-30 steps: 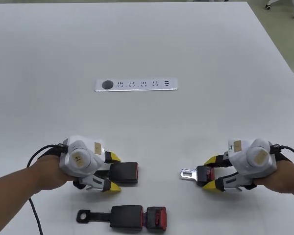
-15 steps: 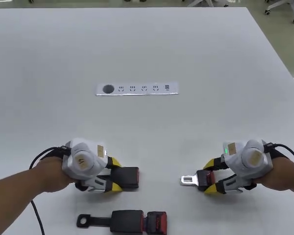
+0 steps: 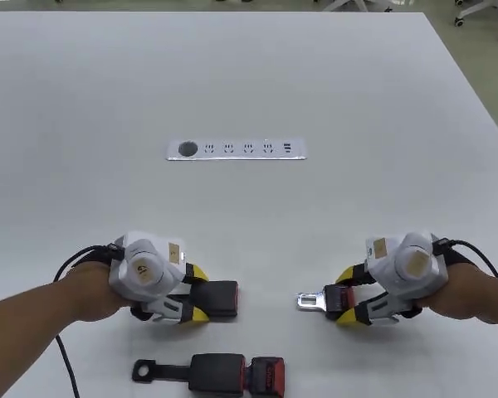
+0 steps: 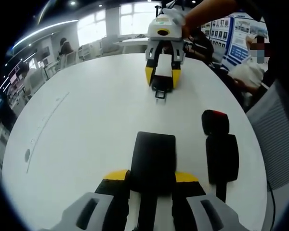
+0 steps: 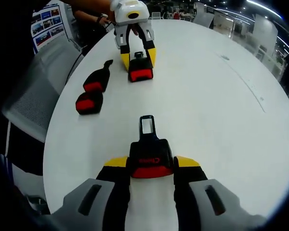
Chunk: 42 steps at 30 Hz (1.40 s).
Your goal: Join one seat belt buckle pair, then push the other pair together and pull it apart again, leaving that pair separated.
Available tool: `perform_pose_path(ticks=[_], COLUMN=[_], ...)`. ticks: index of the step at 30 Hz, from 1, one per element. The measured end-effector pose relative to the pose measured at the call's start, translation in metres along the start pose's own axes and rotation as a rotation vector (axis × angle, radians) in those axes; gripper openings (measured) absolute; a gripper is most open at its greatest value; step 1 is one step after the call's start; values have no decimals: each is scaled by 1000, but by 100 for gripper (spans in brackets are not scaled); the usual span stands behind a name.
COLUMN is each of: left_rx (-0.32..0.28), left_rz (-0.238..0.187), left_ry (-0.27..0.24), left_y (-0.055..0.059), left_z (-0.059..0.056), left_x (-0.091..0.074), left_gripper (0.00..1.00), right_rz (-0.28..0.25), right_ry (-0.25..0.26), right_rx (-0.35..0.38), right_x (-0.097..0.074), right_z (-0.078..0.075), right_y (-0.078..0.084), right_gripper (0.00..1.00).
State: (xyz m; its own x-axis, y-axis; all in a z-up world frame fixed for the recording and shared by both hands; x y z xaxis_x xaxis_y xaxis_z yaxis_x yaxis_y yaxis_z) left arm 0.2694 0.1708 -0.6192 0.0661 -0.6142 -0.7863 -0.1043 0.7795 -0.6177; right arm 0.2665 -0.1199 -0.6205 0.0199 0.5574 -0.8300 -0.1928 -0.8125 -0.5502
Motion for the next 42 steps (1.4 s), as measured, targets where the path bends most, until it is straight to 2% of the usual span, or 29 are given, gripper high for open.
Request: perform_pose_path(ticks=[17, 23, 28, 35, 42], left_rx=[-2, -2, -4, -4, -5], left_rz=[-4, -6, -4, -8, -8], left_ry=[-1, 0, -1, 0, -1], left_y=[-1, 1, 1, 0, 0], left_z=[-2, -3, -2, -1, -1], left_x=[0, -1, -1, -1, -1], left_gripper=[34, 34, 34, 34, 34], right_rz=[-44, -57, -58, -71, -85], right_ry=[5, -2, -16, -26, -37], right_rx=[-6, -17, -38, -49, -54], right_x=[10, 18, 36, 48, 53], right_z=[4, 6, 9, 15, 12], right_y=[-36, -51, -61, -71, -79], right_gripper=[33, 33, 33, 33, 33])
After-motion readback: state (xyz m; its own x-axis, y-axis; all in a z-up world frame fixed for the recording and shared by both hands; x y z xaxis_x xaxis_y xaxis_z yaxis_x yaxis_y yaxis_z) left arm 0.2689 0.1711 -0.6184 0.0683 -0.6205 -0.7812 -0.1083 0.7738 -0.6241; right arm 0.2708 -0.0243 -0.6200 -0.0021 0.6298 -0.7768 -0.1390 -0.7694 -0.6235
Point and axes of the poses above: the centre of the closed fingertips' face, and the gripper's own axes: x roughly forward along the fingers, z roughly to its left, y roughly out of its underside, the point moved 9 cm from there along -x, roughly backward along the fingers, and after that the axes turned 2 degrees about x, right-handed, at the moved point
